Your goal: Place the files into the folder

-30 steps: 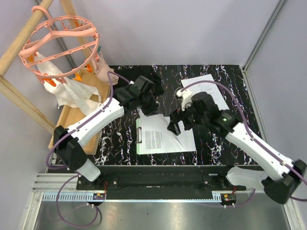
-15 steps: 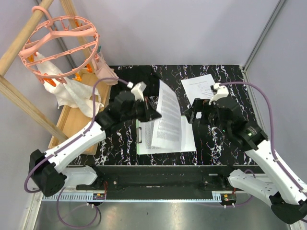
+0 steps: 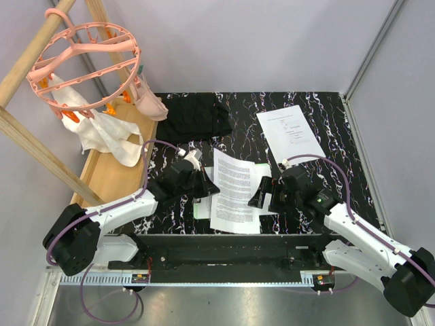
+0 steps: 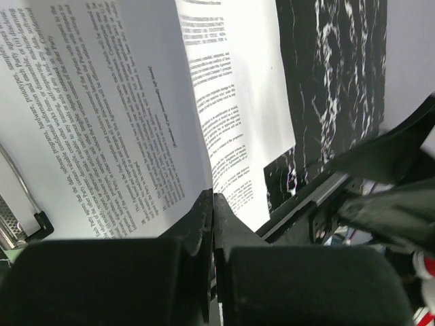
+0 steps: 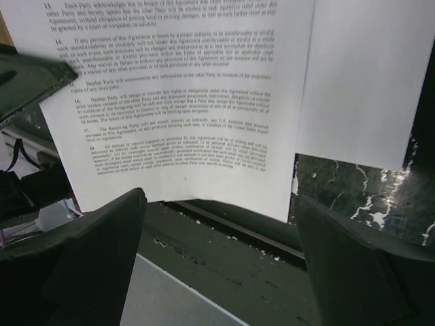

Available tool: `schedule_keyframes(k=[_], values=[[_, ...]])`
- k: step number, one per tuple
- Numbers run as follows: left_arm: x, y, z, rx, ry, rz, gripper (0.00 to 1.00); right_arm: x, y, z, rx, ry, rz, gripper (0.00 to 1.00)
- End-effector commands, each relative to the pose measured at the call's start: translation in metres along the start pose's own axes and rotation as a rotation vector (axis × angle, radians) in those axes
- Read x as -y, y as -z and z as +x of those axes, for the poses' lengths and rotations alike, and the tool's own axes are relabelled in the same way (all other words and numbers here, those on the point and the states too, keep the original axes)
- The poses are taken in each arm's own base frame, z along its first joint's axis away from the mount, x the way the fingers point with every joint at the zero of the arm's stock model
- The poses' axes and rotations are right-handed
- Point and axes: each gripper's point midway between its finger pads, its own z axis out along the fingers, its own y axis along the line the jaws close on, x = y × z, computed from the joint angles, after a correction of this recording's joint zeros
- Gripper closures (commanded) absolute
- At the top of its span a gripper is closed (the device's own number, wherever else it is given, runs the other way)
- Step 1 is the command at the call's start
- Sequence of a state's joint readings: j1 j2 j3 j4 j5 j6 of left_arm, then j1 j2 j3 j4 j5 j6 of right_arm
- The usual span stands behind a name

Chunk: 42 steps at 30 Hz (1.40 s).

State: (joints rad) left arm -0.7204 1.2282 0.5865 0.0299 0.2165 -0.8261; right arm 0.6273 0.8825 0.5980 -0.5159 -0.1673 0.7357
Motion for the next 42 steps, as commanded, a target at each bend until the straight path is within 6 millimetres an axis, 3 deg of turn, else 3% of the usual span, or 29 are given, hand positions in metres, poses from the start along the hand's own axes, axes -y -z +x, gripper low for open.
schedule_keyframes(k=[1,3,5,6,7,9,14,16,18,20,30,39,40,42], values=[[0.005,0.002,-0.034,0.176,0.159,-0.021,1.00,-0.039,0.003,0.003,-0.033,-0.106,-0.198,0.00],[0.002,0.010,-0.053,0.284,0.294,-0.053,1.00,-0.042,-0.001,0.009,-0.057,-0.244,-0.223,0.00],[0.003,0.015,-0.068,0.384,0.365,-0.054,1.00,-0.059,-0.002,0.001,-0.029,-0.366,-0.324,0.00],[0.007,0.016,-0.073,0.411,0.421,-0.039,1.00,-0.054,-0.010,0.010,-0.062,-0.508,-0.320,0.00],[0.007,0.015,-0.076,0.425,0.446,-0.037,1.00,-0.063,-0.011,0.000,-0.023,-0.553,-0.379,0.00],[0.012,0.010,-0.078,0.433,0.519,-0.035,1.00,-0.057,-0.018,0.001,-0.014,-0.653,-0.367,0.00],[0.024,-0.002,-0.064,0.361,0.604,-0.018,1.00,-0.049,-0.019,-0.014,0.107,-0.695,-0.348,0.00],[0.022,-0.003,-0.062,0.366,0.635,-0.020,1.00,-0.045,-0.021,-0.018,0.131,-0.750,-0.343,0.06],[0.026,-0.001,-0.064,0.381,0.644,-0.006,1.00,-0.039,-0.025,-0.016,0.134,-0.813,-0.340,0.07],[0.028,0.000,-0.066,0.391,0.650,-0.003,1.00,-0.037,-0.028,-0.016,0.133,-0.852,-0.345,0.14],[0.033,0.003,-0.071,0.411,0.669,0.011,1.00,-0.020,-0.030,-0.009,0.164,-0.889,-0.273,0.22],[0.044,-0.001,-0.064,0.378,0.662,0.042,1.00,-0.005,-0.040,-0.022,0.269,-0.925,-0.258,0.51],[0.046,-0.001,-0.063,0.367,0.654,0.047,1.00,-0.004,-0.041,-0.024,0.285,-0.918,-0.256,0.63],[0.048,0.002,-0.060,0.356,0.608,0.058,1.00,-0.003,-0.040,-0.035,0.345,-0.868,-0.243,0.72]])
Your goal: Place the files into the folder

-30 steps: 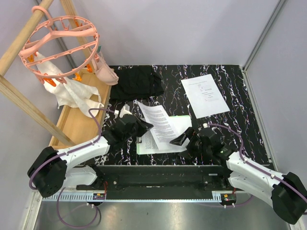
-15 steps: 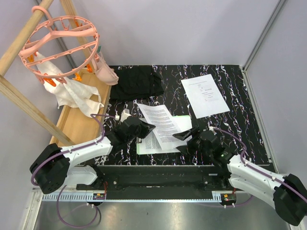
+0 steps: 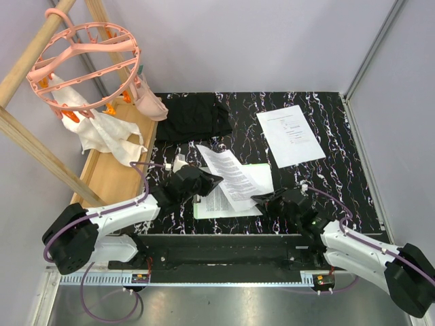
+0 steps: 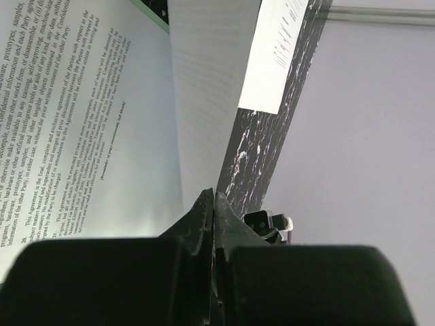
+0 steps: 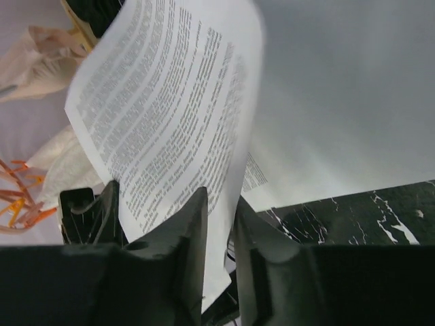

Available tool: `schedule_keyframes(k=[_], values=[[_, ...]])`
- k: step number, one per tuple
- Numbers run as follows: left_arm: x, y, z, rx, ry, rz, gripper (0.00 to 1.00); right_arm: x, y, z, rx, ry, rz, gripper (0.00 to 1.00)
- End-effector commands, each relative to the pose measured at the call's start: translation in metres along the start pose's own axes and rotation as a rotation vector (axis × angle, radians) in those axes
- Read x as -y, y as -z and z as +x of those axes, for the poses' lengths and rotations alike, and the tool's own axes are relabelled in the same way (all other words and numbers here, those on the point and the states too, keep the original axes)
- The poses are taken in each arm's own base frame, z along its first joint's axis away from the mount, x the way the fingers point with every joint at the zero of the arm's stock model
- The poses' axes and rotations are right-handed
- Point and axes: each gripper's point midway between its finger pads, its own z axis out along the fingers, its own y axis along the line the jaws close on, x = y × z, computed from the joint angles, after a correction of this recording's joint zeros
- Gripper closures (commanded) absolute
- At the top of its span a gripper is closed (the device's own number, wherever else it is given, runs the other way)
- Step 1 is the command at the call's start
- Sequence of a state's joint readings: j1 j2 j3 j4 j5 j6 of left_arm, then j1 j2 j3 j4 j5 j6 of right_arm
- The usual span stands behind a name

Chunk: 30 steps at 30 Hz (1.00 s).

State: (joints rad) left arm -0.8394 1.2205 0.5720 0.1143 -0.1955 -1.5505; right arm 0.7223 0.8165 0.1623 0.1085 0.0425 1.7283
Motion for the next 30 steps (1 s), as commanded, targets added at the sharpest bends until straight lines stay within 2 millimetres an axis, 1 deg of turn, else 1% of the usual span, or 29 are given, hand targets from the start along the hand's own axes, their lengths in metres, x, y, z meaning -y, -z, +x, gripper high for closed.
schedule_keyframes(k=[1,2,3,4,5,6,7,8,9,10,11,12,13,14,15,16,17,18,19,20,21,22,23,24,25,27,28,29,30], values=[[0.036,0.010,0.002,-0.013,-0.087,0.129,0.81,-0.035,-0.004,-0.015,0.125,0.106,-0.109,0.81],[0.039,0.016,0.003,-0.021,-0.118,0.148,0.70,-0.040,-0.004,-0.018,0.144,0.144,-0.118,0.86],[0.033,0.019,0.005,-0.035,-0.149,0.143,0.63,-0.044,-0.004,-0.023,0.177,0.180,-0.126,0.94],[0.024,0.022,0.007,-0.045,-0.203,0.134,0.46,-0.052,-0.003,-0.024,0.194,0.247,-0.142,1.00],[0.027,0.032,0.006,-0.052,-0.224,0.166,0.39,-0.059,-0.001,-0.026,0.210,0.293,-0.156,1.00],[0.010,0.036,0.008,-0.065,-0.256,0.150,0.31,-0.070,0.004,-0.027,0.232,0.346,-0.188,1.00],[-0.004,0.041,0.005,-0.062,-0.314,0.118,0.25,-0.085,0.009,-0.027,0.252,0.493,-0.220,1.00],[-0.001,0.056,0.001,-0.048,-0.339,0.151,0.15,-0.096,0.014,-0.026,0.260,0.580,-0.242,1.00],[-0.011,0.061,-0.005,-0.027,-0.373,0.138,0.11,-0.107,0.020,-0.024,0.262,0.668,-0.272,1.00],[-0.030,0.068,-0.011,-0.017,-0.441,0.079,0.10,-0.128,0.029,-0.020,0.278,0.836,-0.314,1.00],[-0.020,0.086,-0.019,0.020,-0.458,0.125,0.06,-0.132,0.032,-0.009,0.212,0.935,-0.334,1.00],[-0.032,0.094,-0.029,0.051,-0.493,0.077,0.06,-0.138,0.036,-0.002,0.180,1.014,-0.349,1.00],[-0.024,0.109,-0.038,0.090,-0.534,0.116,0.05,-0.159,0.046,0.004,0.176,1.123,-0.390,1.00],[-0.016,0.120,-0.047,0.126,-0.547,0.122,0.04,-0.152,0.047,0.017,0.073,1.194,-0.383,1.00],[-0.027,0.126,-0.058,0.163,-0.566,0.061,0.04,-0.150,0.048,0.016,0.045,1.226,-0.354,1.00],[-0.023,0.135,-0.066,0.194,-0.586,0.070,0.04,-0.163,0.055,0.019,0.023,1.272,-0.374,1.00],[-0.014,0.142,-0.071,0.213,-0.599,0.080,0.04,-0.150,0.054,0.028,-0.095,1.282,-0.357,1.00],[-0.014,0.145,-0.075,0.221,-0.613,0.065,0.04,-0.158,0.056,0.017,-0.094,1.263,-0.351,1.00],[-0.014,0.142,-0.077,0.217,-0.645,0.040,0.04,-0.157,0.057,0.015,-0.133,1.224,-0.354,1.00],[-0.007,0.144,-0.083,0.226,-0.649,0.035,0.04,-0.152,0.061,0.027,-0.259,1.193,-0.395,1.00],[-0.006,0.142,-0.080,0.194,-0.666,0.025,0.04,-0.158,0.065,0.024,-0.289,1.123,-0.411,1.00],[-0.011,0.132,-0.079,0.163,-0.697,-0.027,0.04,-0.160,0.068,0.033,-0.350,1.095,-0.439,1.00],[-0.004,0.131,-0.083,0.166,-0.699,-0.036,0.04,-0.163,0.076,0.049,-0.464,1.093,-0.508,1.00],[-0.004,0.127,-0.082,0.143,-0.720,-0.051,0.04,-0.171,0.084,0.058,-0.518,1.060,-0.540,1.00],[-0.008,0.118,-0.083,0.127,-0.728,-0.086,0.04,-0.174,0.092,0.067,-0.586,1.049,-0.581,1.00],[-0.001,0.112,-0.087,0.123,-0.723,-0.084,0.04,-0.196,0.099,0.072,-0.591,1.060,-0.641,1.00],[-0.001,0.107,-0.088,0.115,-0.722,-0.092,0.04,-0.200,0.105,0.077,-0.621,1.065,-0.653,1.00],[-0.001,0.105,-0.092,0.122,-0.710,-0.098,0.04,-0.203,0.103,0.079,-0.643,1.055,-0.649,1.00],[0.002,0.103,-0.092,0.114,-0.700,-0.079,0.04,-0.215,0.110,0.085,-0.659,1.055,-0.670,1.00]])
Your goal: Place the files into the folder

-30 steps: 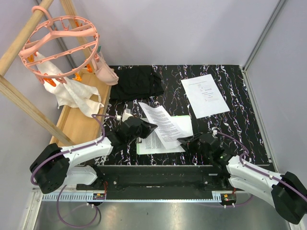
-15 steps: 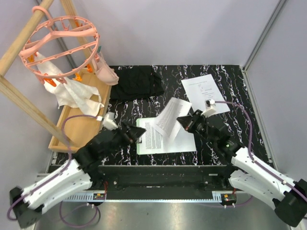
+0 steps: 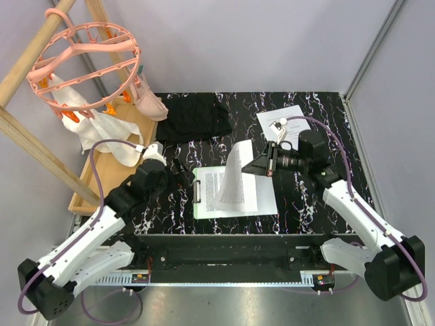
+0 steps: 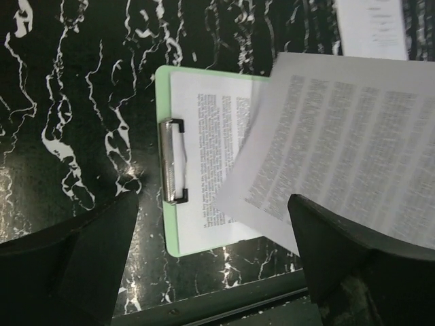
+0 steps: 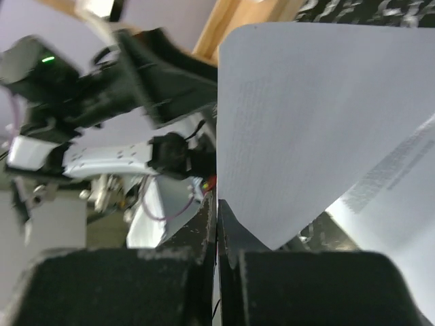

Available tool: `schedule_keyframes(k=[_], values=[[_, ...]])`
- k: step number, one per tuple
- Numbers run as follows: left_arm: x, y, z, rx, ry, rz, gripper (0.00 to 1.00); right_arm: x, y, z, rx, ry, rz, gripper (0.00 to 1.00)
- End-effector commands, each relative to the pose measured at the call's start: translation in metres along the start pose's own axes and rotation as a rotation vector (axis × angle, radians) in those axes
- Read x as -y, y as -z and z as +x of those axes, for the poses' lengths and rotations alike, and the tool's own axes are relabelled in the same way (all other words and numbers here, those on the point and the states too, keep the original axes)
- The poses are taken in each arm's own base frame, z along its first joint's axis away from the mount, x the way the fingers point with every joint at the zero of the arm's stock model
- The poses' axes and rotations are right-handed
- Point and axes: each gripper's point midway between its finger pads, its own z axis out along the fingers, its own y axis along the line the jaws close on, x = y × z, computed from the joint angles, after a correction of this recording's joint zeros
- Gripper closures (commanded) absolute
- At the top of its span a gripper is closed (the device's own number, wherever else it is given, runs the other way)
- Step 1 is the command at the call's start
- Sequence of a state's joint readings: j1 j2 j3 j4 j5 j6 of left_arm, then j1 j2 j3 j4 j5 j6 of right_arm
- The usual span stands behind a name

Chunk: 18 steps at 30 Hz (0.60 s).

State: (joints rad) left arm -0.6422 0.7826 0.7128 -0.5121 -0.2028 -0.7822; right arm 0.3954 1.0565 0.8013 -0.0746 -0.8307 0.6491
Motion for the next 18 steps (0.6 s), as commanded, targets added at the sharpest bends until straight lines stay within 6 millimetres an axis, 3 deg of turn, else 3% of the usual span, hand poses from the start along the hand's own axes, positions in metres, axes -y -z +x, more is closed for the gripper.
schedule_keyframes(k=[1,5,8,11,12,14,16,18], values=[[0.011,-0.003,-0.013,-0.008,-0.016,0.055,0.05,-0.090,0.011,-0.020,-0.085,0.107,-0.283,1.00],[0.003,-0.010,-0.014,-0.013,0.000,0.039,0.05,-0.136,0.013,-0.026,-0.109,0.144,-0.417,1.00],[-0.003,-0.015,-0.010,-0.028,0.004,0.027,0.05,-0.145,0.019,-0.029,-0.099,0.088,-0.448,1.00],[-0.005,-0.020,-0.004,-0.063,-0.001,0.030,0.06,-0.113,0.016,-0.027,-0.092,0.000,-0.384,1.00],[-0.005,-0.021,-0.002,-0.075,-0.010,0.030,0.06,-0.079,0.016,-0.027,-0.070,-0.073,-0.320,1.00],[-0.007,-0.027,0.002,-0.106,-0.025,0.020,0.06,-0.047,0.016,-0.019,-0.071,-0.140,-0.269,1.00],[-0.005,-0.033,0.008,-0.154,-0.052,0.025,0.08,0.002,0.018,-0.003,-0.088,-0.233,-0.148,1.00],[-0.007,-0.042,0.019,-0.217,-0.085,0.022,0.09,0.035,0.017,0.008,-0.099,-0.218,-0.073,1.00]])
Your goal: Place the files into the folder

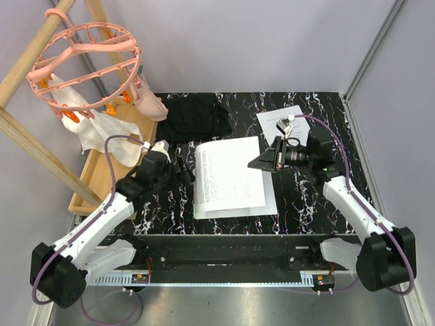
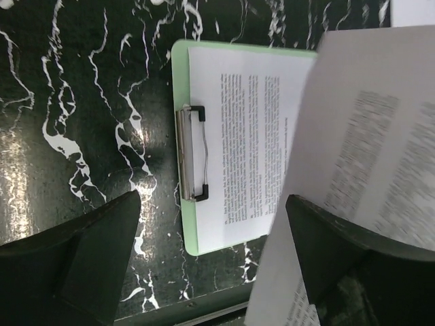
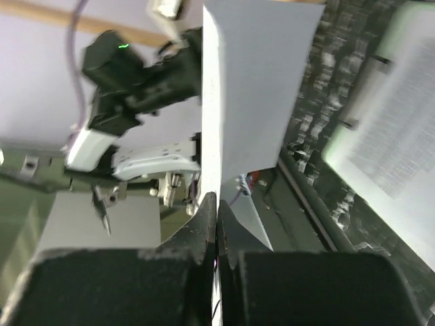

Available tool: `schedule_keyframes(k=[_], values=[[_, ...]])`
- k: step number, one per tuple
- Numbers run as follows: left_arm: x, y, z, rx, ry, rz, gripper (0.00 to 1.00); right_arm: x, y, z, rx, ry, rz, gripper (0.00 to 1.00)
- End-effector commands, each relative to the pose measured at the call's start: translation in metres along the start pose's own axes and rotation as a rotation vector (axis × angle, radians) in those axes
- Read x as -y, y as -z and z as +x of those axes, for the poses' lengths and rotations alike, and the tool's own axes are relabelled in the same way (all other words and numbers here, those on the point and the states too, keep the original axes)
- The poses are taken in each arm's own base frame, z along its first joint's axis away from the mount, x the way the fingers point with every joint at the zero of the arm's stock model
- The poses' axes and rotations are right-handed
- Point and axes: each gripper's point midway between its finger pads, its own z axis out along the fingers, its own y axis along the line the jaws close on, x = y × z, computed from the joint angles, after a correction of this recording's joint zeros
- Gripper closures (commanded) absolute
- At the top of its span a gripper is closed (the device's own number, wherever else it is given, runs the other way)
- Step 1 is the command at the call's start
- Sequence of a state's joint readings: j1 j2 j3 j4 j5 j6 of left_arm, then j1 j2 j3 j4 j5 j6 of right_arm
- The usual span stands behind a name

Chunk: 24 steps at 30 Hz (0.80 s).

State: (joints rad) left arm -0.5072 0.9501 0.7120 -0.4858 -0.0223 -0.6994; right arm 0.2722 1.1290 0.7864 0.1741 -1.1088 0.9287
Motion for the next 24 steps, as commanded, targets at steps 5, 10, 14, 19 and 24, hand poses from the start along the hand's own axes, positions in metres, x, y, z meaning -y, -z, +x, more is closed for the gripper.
schedule_keyframes(k=[5,10,14,19,24], values=[[0.011,-0.036,0.011,-0.161,-0.130,0.031,0.19,0.155,0.034,0.042,-0.130,-0.089,0.540,1.00],[0.013,-0.051,0.014,-0.208,-0.170,0.033,0.28,0.190,0.045,0.030,-0.143,-0.047,0.698,1.00],[0.010,-0.062,0.016,-0.241,-0.197,0.012,0.28,0.212,0.066,0.018,-0.174,-0.013,0.877,1.00],[0.001,-0.079,0.026,-0.303,-0.203,-0.030,0.27,0.213,0.070,0.015,-0.171,-0.003,0.894,1.00],[-0.004,-0.090,0.033,-0.335,-0.183,-0.074,0.32,0.209,0.067,0.010,-0.128,0.024,0.876,1.00]])
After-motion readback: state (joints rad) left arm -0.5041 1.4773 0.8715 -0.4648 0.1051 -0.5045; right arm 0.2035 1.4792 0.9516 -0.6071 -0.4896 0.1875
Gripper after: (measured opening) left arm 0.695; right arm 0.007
